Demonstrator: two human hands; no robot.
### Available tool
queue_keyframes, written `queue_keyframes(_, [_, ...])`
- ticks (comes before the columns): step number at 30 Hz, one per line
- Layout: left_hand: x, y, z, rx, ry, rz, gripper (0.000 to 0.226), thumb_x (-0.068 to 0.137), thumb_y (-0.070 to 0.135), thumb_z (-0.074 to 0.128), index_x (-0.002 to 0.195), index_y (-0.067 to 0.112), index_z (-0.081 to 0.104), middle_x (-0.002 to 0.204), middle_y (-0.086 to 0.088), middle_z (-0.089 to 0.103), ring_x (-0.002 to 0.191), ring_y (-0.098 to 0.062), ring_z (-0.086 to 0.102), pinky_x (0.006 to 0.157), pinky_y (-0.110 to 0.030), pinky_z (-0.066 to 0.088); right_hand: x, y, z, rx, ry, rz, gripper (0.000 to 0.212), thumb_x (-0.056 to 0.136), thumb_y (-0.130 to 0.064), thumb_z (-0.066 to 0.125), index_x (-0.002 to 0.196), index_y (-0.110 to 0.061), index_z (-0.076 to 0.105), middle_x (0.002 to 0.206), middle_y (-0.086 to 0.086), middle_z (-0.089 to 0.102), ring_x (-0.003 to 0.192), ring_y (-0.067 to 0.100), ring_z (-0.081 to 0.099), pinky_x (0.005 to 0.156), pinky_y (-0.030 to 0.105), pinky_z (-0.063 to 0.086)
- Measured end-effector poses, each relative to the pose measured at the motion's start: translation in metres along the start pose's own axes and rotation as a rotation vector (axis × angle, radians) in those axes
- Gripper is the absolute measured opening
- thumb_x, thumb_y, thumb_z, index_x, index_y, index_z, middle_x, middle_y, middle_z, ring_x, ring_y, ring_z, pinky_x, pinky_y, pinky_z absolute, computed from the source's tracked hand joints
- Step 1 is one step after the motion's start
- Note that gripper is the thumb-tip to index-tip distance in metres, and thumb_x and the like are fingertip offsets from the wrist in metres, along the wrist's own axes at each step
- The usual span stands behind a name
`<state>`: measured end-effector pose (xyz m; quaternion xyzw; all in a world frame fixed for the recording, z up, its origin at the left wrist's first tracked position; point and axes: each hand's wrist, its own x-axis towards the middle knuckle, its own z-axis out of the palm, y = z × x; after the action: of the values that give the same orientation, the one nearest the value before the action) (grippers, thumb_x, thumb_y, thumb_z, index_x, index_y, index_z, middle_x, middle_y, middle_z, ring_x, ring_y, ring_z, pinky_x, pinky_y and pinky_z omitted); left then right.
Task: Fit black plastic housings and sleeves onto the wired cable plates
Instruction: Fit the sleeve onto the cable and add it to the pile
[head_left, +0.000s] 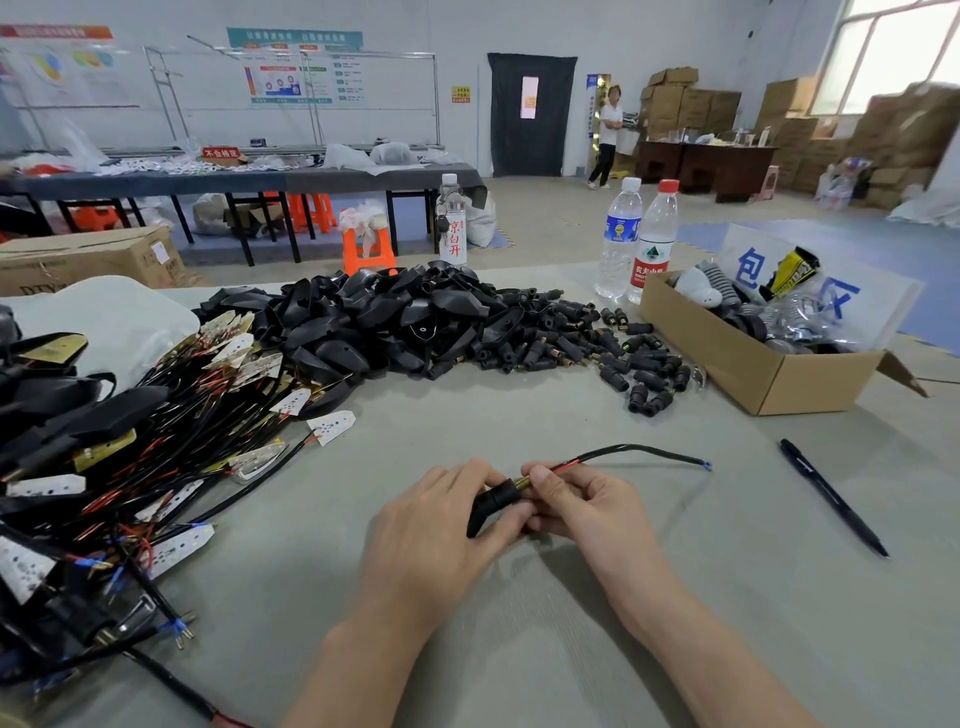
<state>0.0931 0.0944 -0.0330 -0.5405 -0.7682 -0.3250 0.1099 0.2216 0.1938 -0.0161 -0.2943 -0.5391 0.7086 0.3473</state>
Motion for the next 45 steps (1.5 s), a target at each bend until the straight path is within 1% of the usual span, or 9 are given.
queue_keyframes(10, [0.0, 0.004, 0.0, 0.041, 0.051, 0.002, 0.029, 0.081, 0.061, 0.049, 0.084, 0.033, 0.051, 0.077, 0.016, 0.058, 0.076, -0.002, 0.056, 0.055, -0.033, 0.05, 0.0, 0.003, 0.002, -0.011, 0.003, 0.018, 0.011, 0.095, -0.008, 0.061, 0.094, -0.003, 0.071, 0.067, 0.003, 0.072, 0.064, 0.011, 0.068, 0.065, 0.02, 0.057])
queue_keyframes(14, [0.002, 0.001, 0.002, 0.015, 0.06, 0.023, 0.029, 0.084, 0.061, 0.05, 0.099, 0.037, 0.056, 0.09, 0.019, 0.062, 0.085, -0.005, 0.057, 0.07, -0.028, 0.047, 0.005, 0.002, 0.0, 0.005, 0.08, -0.013, 0.011, 0.096, -0.009, 0.061, 0.091, -0.007, 0.071, 0.07, 0.003, 0.072, 0.065, 0.011, 0.069, 0.064, 0.018, 0.056])
queue_keyframes(17, [0.001, -0.004, 0.0, -0.055, -0.002, -0.006, 0.036, 0.086, 0.064, 0.048, 0.113, 0.042, 0.05, 0.105, 0.022, 0.054, 0.097, -0.003, 0.053, 0.082, -0.029, 0.047, 0.012, 0.0, -0.011, 0.022, 0.19, -0.06, 0.012, 0.097, -0.011, 0.059, 0.093, -0.008, 0.071, 0.075, 0.004, 0.074, 0.068, 0.012, 0.071, 0.065, 0.017, 0.056])
queue_keyframes(26, [0.001, -0.01, 0.001, -0.267, -0.096, -0.152, 0.011, 0.094, 0.047, 0.051, 0.105, 0.046, 0.048, 0.101, 0.025, 0.056, 0.089, -0.002, 0.055, 0.078, -0.038, 0.052, 0.018, 0.001, -0.02, 0.136, 0.272, -0.041, 0.012, 0.098, -0.011, 0.059, 0.094, -0.008, 0.071, 0.079, -0.001, 0.075, 0.075, 0.012, 0.074, 0.067, 0.016, 0.057])
queue_keyframes(33, [0.003, -0.018, 0.008, -0.405, -0.088, -0.202, 0.017, 0.095, 0.032, 0.061, 0.1, 0.047, 0.056, 0.09, 0.029, 0.058, 0.07, 0.002, 0.053, 0.061, -0.013, 0.038, 0.018, 0.003, -0.019, 0.142, 0.264, -0.036, 0.012, 0.097, -0.012, 0.059, 0.095, -0.008, 0.07, 0.081, -0.001, 0.076, 0.078, 0.013, 0.074, 0.067, 0.016, 0.057])
queue_keyframes(35, [0.003, -0.019, 0.009, -0.46, -0.061, -0.241, 0.02, 0.094, 0.029, 0.063, 0.101, 0.047, 0.059, 0.088, 0.032, 0.061, 0.065, 0.002, 0.052, 0.06, -0.011, 0.037, 0.018, 0.003, -0.018, 0.154, 0.253, -0.036, 0.012, 0.098, -0.013, 0.059, 0.095, -0.007, 0.07, 0.083, 0.002, 0.075, 0.078, 0.014, 0.074, 0.067, 0.016, 0.057])
queue_keyframes(39, [0.007, -0.018, 0.01, -0.657, -0.022, -0.344, 0.021, 0.094, 0.027, 0.065, 0.106, 0.044, 0.063, 0.103, 0.027, 0.069, 0.089, 0.002, 0.066, 0.077, -0.023, 0.046, 0.017, 0.003, -0.018, 0.149, 0.228, -0.033, 0.014, 0.099, -0.014, 0.056, 0.1, -0.006, 0.068, 0.091, 0.01, 0.075, 0.079, 0.017, 0.075, 0.066, 0.018, 0.057])
queue_keyframes(42, [0.007, -0.017, 0.011, -0.61, -0.026, -0.344, 0.017, 0.095, 0.031, 0.063, 0.107, 0.043, 0.063, 0.1, 0.024, 0.07, 0.087, -0.005, 0.066, 0.078, -0.028, 0.051, 0.016, 0.003, -0.017, 0.137, 0.235, -0.04, 0.014, 0.1, -0.015, 0.056, 0.1, -0.007, 0.068, 0.093, 0.01, 0.075, 0.08, 0.022, 0.076, 0.064, 0.02, 0.058])
queue_keyframes(45, [0.004, -0.015, 0.011, -0.454, -0.03, -0.276, 0.02, 0.096, 0.034, 0.061, 0.104, 0.052, 0.059, 0.1, 0.03, 0.064, 0.08, 0.002, 0.059, 0.068, -0.016, 0.044, 0.016, 0.003, -0.015, 0.136, 0.247, -0.044, 0.014, 0.1, -0.017, 0.056, 0.099, -0.009, 0.067, 0.093, 0.008, 0.074, 0.08, 0.023, 0.075, 0.064, 0.022, 0.059])
